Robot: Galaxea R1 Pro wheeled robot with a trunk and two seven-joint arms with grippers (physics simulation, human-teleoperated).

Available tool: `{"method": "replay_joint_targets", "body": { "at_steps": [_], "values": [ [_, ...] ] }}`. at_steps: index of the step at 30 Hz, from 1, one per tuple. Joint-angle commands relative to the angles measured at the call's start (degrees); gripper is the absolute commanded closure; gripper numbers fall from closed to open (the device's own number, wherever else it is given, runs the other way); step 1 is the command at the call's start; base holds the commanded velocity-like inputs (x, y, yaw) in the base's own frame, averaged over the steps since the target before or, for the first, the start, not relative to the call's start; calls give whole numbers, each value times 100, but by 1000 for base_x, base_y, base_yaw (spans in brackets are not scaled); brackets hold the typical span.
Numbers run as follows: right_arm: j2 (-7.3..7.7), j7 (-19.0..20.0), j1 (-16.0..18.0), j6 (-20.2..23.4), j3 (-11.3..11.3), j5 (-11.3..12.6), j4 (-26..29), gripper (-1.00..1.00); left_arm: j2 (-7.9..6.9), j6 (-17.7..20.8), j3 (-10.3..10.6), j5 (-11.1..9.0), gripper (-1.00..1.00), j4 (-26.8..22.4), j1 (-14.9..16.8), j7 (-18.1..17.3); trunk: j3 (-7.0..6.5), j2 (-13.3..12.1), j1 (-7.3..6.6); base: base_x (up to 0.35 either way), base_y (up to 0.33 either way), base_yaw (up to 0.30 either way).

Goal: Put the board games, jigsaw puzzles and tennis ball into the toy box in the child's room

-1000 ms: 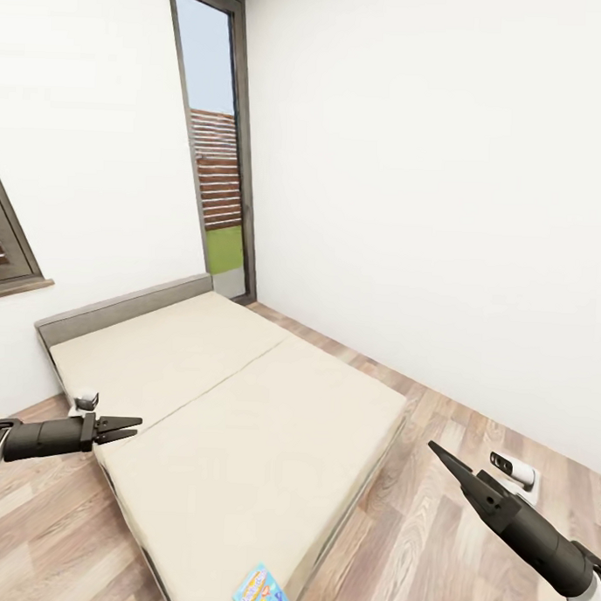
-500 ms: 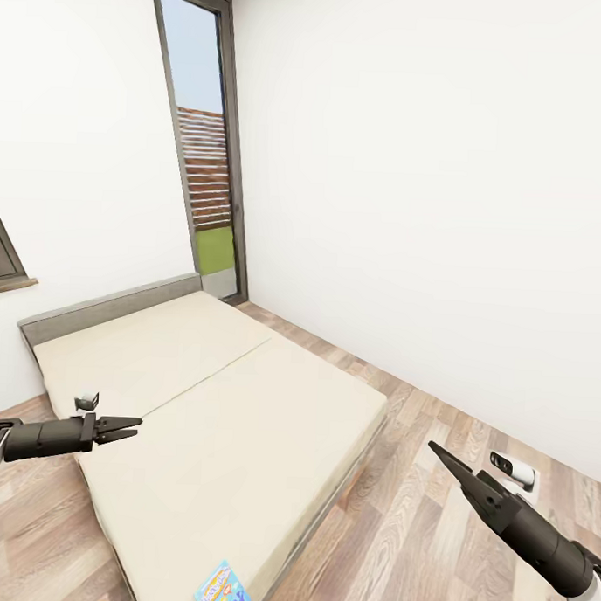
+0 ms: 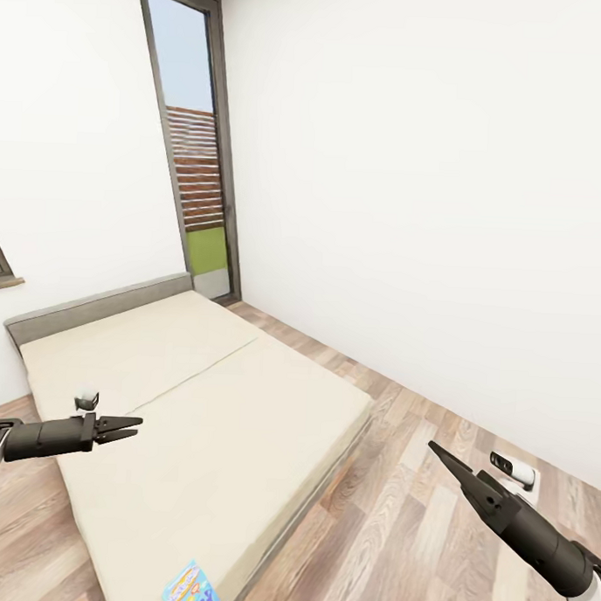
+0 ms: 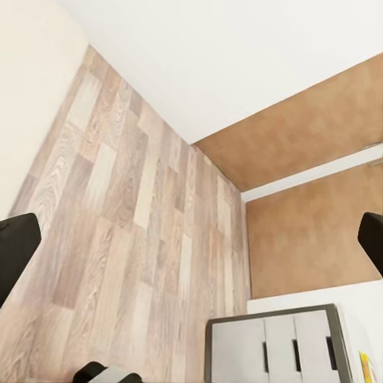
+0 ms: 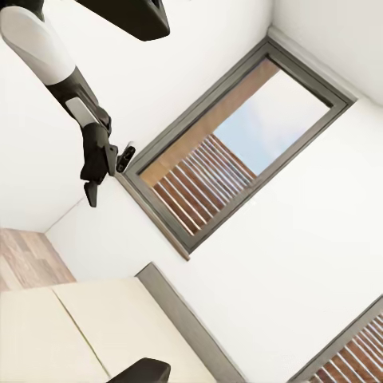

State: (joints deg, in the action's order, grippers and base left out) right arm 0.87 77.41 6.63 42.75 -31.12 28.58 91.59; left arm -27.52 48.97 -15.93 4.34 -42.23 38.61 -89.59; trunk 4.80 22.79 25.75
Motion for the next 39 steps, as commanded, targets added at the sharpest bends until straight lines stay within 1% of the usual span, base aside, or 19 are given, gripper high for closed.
{"method": "replay_joint_targets", "body": {
  "at_steps": [1, 16, 32, 39],
  "values": [
    [1, 9, 5, 50, -1, 16, 0, -100, 5, 60, -14, 44, -100, -4, 6, -41, 13, 12, 3, 0, -54, 0],
    [1, 7, 5, 50, 1, 16, 0, -100, 9, 60, -13, 40, -100, -4, 6, -41, 13, 12, 3, 0, -45, 0],
    [0, 5, 5, 31, 1, 16, 0, -100, 10, 60, -6, 48, -100, -4, 6, -41, 13, 12, 3, 0, -273, 3],
    [-6, 6, 5, 25, 1, 16, 0, -100, 10, 60, -6, 49, -100, -4, 6, -41, 13, 12, 3, 0, -301, 143]
  ]
}}
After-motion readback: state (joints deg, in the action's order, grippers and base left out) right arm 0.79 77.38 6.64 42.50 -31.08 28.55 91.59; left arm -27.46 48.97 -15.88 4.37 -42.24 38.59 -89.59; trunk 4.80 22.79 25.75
